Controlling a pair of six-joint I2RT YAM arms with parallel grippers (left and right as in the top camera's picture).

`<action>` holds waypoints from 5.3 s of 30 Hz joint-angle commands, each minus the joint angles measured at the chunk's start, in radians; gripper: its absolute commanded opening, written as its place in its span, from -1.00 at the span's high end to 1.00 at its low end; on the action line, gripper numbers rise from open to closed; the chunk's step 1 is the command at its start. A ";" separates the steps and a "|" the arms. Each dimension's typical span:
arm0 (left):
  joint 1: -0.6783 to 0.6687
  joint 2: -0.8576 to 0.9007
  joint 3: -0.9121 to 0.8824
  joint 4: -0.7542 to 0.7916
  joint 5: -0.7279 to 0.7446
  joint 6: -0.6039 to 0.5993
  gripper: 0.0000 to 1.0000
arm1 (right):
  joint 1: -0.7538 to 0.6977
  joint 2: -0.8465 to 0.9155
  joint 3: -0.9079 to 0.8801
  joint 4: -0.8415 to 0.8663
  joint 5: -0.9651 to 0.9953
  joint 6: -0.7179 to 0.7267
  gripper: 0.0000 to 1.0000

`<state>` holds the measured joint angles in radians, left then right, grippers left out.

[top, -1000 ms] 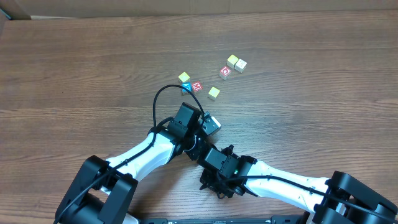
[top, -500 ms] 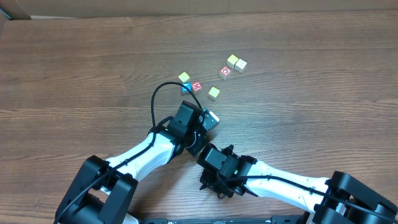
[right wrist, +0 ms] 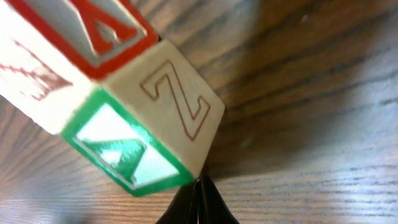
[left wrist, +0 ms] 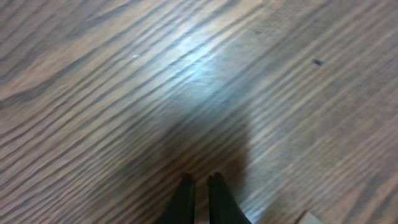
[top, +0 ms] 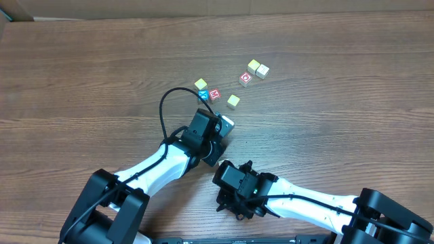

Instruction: Flip 3 blocks

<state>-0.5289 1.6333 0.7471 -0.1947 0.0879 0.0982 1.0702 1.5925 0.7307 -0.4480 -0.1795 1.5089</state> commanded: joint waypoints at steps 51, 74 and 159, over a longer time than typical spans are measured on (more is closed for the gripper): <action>0.600 -0.770 0.075 -0.529 -0.065 -0.466 0.32 | -0.763 -0.454 0.426 -0.814 0.437 -0.457 0.52; 0.600 -1.294 0.243 -0.964 0.119 -0.150 -1.00 | -0.791 -0.449 0.842 -0.896 0.518 -0.841 -1.00; 0.600 -1.294 0.243 -1.073 0.115 -0.150 -1.00 | -0.903 -1.589 -0.497 0.230 0.275 -0.967 -1.00</action>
<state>0.0719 0.3431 0.9791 -1.2686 0.1913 -0.0704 0.1707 0.0154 0.2596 -0.2298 0.1123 0.6613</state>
